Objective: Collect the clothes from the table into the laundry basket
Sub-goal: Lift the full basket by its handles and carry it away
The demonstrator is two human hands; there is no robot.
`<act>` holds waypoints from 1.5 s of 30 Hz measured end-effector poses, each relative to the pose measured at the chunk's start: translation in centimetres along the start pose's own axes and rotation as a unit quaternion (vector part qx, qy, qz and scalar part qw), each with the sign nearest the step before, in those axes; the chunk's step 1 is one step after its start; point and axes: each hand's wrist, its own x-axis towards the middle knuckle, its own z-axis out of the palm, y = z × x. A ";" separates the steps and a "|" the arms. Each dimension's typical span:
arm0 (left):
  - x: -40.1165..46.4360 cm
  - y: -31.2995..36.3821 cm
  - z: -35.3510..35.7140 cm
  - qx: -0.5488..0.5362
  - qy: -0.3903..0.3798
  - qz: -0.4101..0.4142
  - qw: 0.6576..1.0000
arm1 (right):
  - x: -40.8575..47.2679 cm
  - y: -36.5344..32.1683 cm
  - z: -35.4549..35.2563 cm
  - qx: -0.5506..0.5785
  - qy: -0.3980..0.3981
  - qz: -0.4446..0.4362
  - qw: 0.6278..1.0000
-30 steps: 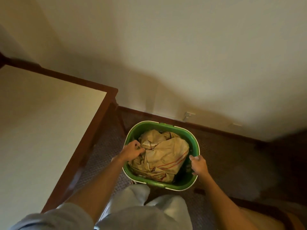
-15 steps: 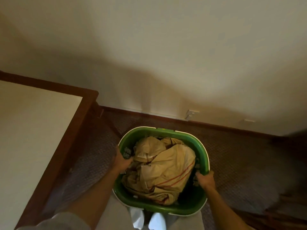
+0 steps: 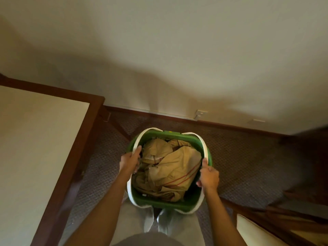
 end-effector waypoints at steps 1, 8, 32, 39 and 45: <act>-1.6 0.6 0.0 -0.060 -0.064 -0.027 0.996 | -1.5 -0.8 0.5 0.042 -0.067 0.024 0.997; -6.1 0.7 1.8 -0.162 -0.183 -0.108 0.964 | -6.6 -2.1 3.9 0.098 -0.189 0.067 0.975; -24.2 -15.0 -4.4 -0.443 -0.076 -0.045 0.892 | -19.0 5.4 0.1 -0.120 -0.297 -0.140 0.937; -32.9 -20.8 -5.0 -0.555 0.063 -0.067 0.827 | -26.4 7.0 -2.3 -0.218 -0.402 -0.167 0.873; -38.8 -27.6 -4.2 -0.632 0.152 -0.108 0.752 | -30.6 11.3 -2.4 -0.333 -0.467 -0.209 0.792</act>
